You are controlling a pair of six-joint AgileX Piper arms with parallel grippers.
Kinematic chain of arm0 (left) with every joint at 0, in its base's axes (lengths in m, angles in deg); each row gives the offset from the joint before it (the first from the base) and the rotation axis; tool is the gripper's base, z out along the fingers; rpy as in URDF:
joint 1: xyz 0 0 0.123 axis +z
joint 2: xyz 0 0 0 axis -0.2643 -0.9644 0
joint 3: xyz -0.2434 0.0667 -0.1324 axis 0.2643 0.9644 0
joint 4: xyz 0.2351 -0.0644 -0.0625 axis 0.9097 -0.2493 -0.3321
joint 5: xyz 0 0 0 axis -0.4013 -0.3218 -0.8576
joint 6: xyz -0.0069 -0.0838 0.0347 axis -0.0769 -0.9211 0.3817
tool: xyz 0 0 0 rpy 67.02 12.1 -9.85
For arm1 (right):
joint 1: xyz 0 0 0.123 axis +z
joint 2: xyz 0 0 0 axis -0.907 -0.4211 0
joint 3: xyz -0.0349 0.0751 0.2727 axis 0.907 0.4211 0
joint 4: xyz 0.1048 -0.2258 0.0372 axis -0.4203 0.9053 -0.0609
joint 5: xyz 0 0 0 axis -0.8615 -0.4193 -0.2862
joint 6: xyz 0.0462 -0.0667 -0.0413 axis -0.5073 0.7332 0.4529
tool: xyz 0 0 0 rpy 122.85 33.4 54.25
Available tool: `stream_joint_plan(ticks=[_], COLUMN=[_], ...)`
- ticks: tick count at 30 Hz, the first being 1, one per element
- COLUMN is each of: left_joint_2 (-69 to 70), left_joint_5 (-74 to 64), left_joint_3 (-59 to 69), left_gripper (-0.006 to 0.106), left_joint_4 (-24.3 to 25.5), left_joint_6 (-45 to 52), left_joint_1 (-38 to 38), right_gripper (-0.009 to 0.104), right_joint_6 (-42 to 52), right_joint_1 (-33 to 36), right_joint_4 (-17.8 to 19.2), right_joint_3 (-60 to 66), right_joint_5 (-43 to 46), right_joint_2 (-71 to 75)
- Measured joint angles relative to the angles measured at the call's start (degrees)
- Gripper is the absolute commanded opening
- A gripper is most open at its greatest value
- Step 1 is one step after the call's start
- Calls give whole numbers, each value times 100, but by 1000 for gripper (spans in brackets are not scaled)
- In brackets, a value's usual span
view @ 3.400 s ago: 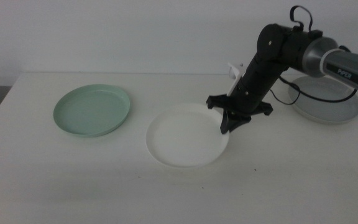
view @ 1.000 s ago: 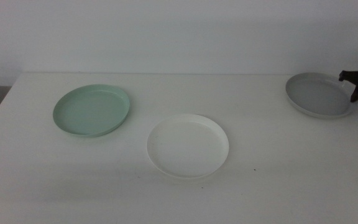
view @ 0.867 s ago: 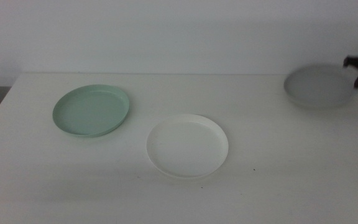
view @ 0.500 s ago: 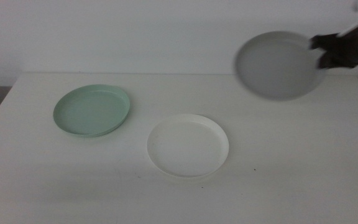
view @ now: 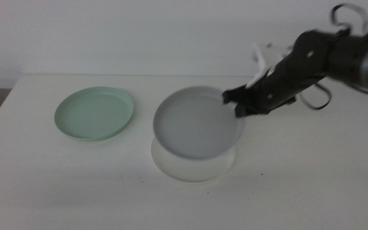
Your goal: Stack the three bowls on top of each other.
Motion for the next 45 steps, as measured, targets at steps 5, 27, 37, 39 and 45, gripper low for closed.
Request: stream_joint_plan(ticks=[5, 27, 37, 39, 45], left_joint_2=[0, 0, 0, 0, 0], left_joint_5=[0, 0, 0, 0, 0], left_joint_3=[0, 0, 0, 0, 0], left_gripper=[94, 94, 94, 94, 94], left_joint_4=[0, 0, 0, 0, 0], left_joint_6=[0, 0, 0, 0, 0], left_joint_1=[0, 0, 0, 0, 0], right_gripper=[-2, 84, 84, 84, 84], right_joint_6=[-1, 242, 1225, 1309, 1551], right_joint_1=[151, 6, -300, -300, -300], right_joint_4=[-68, 505, 357, 316, 49], right_joint_3=[7, -71, 458, 865, 1897], right_joint_5=[92, -209, -661, -788, -1118], right_joint_2=[-352, 529, 4168, 4814, 6571])
